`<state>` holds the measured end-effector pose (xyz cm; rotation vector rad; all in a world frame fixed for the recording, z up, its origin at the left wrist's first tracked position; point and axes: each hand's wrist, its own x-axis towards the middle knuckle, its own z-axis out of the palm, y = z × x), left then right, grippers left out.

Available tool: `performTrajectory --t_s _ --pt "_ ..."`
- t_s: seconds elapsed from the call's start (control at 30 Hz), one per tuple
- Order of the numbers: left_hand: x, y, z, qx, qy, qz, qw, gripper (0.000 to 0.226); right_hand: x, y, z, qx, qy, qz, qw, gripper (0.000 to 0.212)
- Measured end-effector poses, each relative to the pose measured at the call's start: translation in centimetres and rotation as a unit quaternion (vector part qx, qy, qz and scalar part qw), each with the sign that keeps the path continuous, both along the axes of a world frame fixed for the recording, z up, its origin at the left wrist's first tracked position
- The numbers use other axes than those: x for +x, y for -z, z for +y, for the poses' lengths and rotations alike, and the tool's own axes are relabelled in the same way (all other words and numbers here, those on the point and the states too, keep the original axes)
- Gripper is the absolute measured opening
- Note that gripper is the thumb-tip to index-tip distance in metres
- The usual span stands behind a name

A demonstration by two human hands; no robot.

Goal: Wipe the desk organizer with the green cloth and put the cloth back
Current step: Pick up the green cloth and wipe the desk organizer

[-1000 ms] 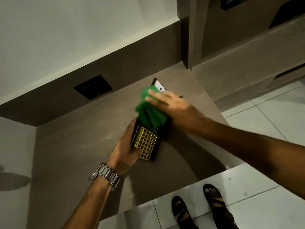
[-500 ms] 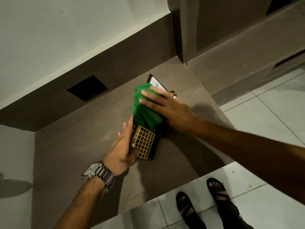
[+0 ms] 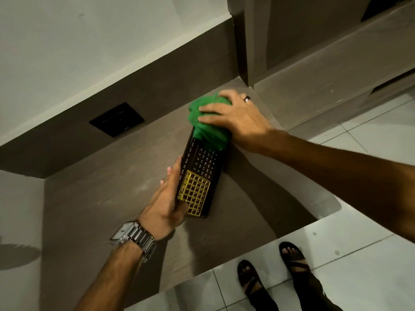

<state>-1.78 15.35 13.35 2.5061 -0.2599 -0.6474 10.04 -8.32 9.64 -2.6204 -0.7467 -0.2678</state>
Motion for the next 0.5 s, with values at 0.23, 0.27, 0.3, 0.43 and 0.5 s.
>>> performTrajectory --t_s 0.23,0.27,0.3,0.43,0.5 --pt "0.3 0.2 0.4 -0.001 0.001 0.010 1.000 0.109 1.3 -0.9 1.2 -0.023 0.041 0.007 0.999 0.050" --pt "0.3 0.3 0.5 -0.001 0.012 0.002 1.000 0.108 0.2 -0.3 1.9 0.012 0.021 0.025 0.999 0.052" --pt "0.2 0.4 0.6 -0.001 0.021 -0.006 1.000 0.108 -1.2 0.2 2.5 0.038 -0.016 0.014 0.999 0.052" --pt "0.0 0.6 0.8 -0.002 0.022 -0.012 1.000 0.105 -3.2 0.5 2.3 0.015 -0.086 -0.045 0.995 0.048" --pt "0.0 0.6 0.8 0.000 0.025 -0.010 1.000 0.106 -0.9 0.8 1.2 0.028 -0.012 -0.050 0.998 0.053"
